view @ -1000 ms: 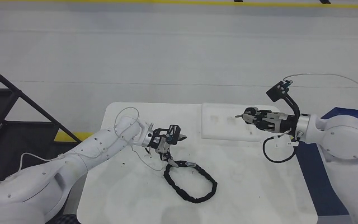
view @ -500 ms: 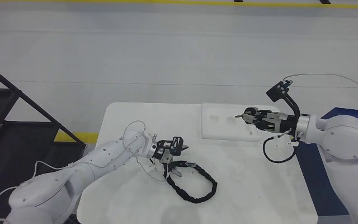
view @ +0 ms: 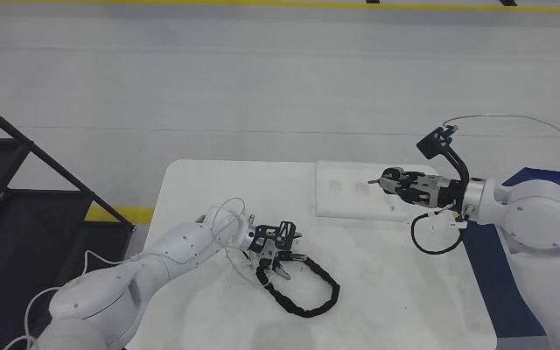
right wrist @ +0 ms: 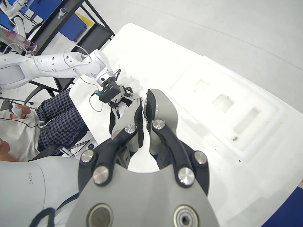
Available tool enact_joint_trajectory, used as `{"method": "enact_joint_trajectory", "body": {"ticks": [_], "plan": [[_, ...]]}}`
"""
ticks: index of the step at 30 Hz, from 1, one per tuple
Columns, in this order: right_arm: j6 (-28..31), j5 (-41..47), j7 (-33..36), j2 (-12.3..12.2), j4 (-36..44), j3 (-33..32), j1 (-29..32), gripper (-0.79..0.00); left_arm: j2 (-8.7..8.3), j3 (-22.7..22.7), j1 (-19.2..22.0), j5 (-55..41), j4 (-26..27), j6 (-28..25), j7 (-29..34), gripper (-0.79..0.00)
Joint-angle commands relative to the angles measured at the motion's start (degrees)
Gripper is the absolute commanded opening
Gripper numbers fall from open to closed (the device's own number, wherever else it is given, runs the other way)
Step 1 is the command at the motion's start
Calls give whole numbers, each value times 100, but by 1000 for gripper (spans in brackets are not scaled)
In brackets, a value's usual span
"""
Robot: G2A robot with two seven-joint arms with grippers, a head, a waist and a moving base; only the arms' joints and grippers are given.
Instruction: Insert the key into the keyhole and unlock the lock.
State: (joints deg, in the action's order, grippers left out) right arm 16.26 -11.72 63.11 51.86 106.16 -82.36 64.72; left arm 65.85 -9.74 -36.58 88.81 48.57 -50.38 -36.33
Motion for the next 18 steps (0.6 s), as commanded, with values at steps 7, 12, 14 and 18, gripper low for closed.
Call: {"method": "enact_joint_trajectory", "body": {"ticks": [7,12,14,18], "plan": [[0,0,0,0,0,0,0,-785,242,0,-17,334,-389,28,-263,-151],[0,0,0,0,0,0,0,-785,365,0,-15,510,-593,103,-348,-406],[0,0,0,0,0,0,0,-785,405,-4,-19,551,-663,136,-383,-505],[0,0,0,0,0,0,0,-785,466,-14,-17,638,-775,182,-497,-785]]}}
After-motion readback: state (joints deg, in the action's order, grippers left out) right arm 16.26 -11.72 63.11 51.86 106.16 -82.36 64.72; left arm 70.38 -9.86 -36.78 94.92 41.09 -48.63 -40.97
